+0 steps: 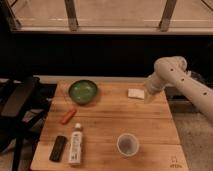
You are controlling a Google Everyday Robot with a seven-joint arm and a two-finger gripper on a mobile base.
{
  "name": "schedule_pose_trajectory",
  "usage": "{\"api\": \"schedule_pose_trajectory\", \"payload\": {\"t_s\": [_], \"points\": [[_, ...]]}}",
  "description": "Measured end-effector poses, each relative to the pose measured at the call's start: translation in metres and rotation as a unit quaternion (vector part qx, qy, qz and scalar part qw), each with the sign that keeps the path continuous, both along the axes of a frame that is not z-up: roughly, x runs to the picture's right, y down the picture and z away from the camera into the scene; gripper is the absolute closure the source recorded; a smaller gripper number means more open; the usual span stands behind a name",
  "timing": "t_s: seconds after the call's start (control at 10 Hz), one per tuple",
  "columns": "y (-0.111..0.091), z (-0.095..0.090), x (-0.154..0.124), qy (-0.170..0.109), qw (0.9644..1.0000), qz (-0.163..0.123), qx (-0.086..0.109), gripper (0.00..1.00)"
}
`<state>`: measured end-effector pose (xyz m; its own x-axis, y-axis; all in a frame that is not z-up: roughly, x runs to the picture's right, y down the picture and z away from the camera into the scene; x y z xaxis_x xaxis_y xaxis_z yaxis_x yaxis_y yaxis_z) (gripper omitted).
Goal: Place the white sponge in the ceramic cup
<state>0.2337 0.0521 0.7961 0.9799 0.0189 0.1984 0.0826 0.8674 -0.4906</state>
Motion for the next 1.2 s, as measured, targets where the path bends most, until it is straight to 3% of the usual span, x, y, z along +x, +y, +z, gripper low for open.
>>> {"api": "schedule_pose_trajectory", "payload": {"t_s": [0.2, 0.5, 0.8, 1.2], "points": [[0.001, 0.001, -0.006, -0.004, 1.0, -0.004, -0.004, 0.72], [-0.011, 0.004, -0.015, -0.012, 0.9997, -0.022, 0.006, 0.51], [-0.037, 0.026, -0.061, -0.02, 0.9987, -0.046, -0.002, 0.23], [-0.051, 0.079, -0.102, -0.018, 0.9971, -0.067, -0.032, 0.2]]}}
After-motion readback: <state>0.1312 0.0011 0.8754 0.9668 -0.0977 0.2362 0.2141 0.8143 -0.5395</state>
